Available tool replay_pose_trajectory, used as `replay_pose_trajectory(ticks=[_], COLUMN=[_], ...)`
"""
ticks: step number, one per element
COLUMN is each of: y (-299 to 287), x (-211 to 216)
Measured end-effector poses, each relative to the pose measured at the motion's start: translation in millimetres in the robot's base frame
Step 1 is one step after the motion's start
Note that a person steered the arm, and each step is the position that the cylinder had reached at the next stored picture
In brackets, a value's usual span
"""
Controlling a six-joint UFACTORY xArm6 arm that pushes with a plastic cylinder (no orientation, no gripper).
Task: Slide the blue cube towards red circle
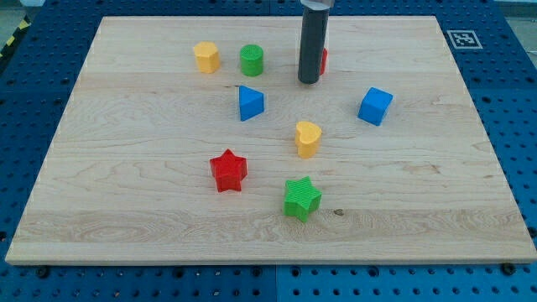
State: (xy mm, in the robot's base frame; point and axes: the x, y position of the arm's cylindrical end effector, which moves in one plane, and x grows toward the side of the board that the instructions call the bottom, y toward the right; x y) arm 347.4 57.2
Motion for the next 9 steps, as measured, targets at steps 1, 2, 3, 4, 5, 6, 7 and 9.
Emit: replay_pose_trajectory(ticks=[1, 2, 3, 4, 5, 6, 7, 9], y=[15, 39, 72, 81, 84, 84, 84, 85], x=[24, 59, 95, 102, 99, 83, 68, 31])
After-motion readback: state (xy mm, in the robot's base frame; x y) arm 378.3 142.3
